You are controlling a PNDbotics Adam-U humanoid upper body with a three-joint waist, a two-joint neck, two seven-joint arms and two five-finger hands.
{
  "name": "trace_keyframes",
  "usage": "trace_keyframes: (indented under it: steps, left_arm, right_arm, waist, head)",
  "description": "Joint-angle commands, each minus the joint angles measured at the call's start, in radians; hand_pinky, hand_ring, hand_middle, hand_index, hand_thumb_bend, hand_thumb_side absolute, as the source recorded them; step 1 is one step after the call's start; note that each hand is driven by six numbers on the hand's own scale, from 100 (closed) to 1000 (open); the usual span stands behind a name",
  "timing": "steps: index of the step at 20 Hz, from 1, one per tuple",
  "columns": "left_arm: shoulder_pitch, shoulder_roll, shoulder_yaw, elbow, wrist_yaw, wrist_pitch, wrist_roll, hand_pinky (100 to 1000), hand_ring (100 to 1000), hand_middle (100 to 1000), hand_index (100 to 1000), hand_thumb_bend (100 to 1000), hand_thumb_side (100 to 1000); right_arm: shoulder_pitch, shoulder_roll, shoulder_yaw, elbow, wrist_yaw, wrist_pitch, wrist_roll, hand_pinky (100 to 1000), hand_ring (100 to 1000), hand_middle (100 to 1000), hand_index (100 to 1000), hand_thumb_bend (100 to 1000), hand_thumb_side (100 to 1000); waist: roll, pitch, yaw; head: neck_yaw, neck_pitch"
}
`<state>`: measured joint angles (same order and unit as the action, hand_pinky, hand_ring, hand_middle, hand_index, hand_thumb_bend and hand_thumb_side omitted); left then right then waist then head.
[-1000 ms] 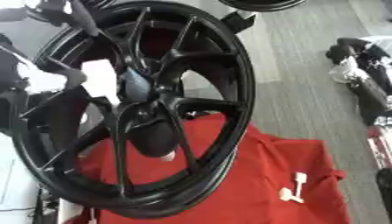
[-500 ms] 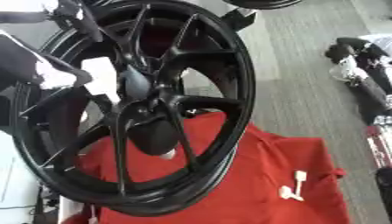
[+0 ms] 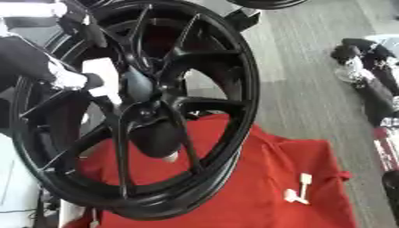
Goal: Pull the pin out of the wheel hub.
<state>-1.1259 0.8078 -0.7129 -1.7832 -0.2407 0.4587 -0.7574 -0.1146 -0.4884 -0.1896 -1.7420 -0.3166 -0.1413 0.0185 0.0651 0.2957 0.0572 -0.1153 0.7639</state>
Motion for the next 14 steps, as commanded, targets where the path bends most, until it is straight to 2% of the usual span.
trace_keyframes:
  steps: [1, 9, 11, 14]
  left_arm:
    - [-0.009, 0.009, 0.005, 0.005, -0.011, 0.094, -0.096, 833, 810, 750, 781, 433, 475]
    - [0.002, 0.003, -0.005, 0.023, -0.029, 0.084, -0.107, 834, 810, 750, 779, 447, 466]
    - [0.002, 0.0, -0.009, 0.027, -0.039, 0.077, -0.114, 834, 810, 751, 778, 450, 425]
    - [0.003, -0.003, -0.011, 0.032, -0.066, 0.062, -0.117, 835, 812, 752, 778, 462, 428]
  right_arm:
    - [-0.009, -0.028, -0.003, -0.011, 0.004, -0.001, 0.001, 893, 755, 659, 736, 100, 418]
    - [-0.012, -0.028, -0.002, -0.009, 0.004, 0.0, 0.002, 893, 755, 659, 736, 100, 422]
    - [-0.013, -0.028, -0.001, -0.008, 0.003, 0.0, 0.003, 893, 755, 659, 736, 100, 424]
    - [-0.013, -0.029, 0.001, -0.008, 0.004, 0.001, 0.004, 893, 755, 659, 736, 100, 425]
  waist:
    - [-0.004, -0.02, -0.001]
    - [-0.003, -0.02, -0.005]
    - [-0.003, -0.02, -0.006]
    - [-0.002, -0.02, -0.006]
  head:
    - [0.002, 0.006]
    - [0.005, 0.001]
    - [0.006, 0.001]
    - [0.008, 0.002]
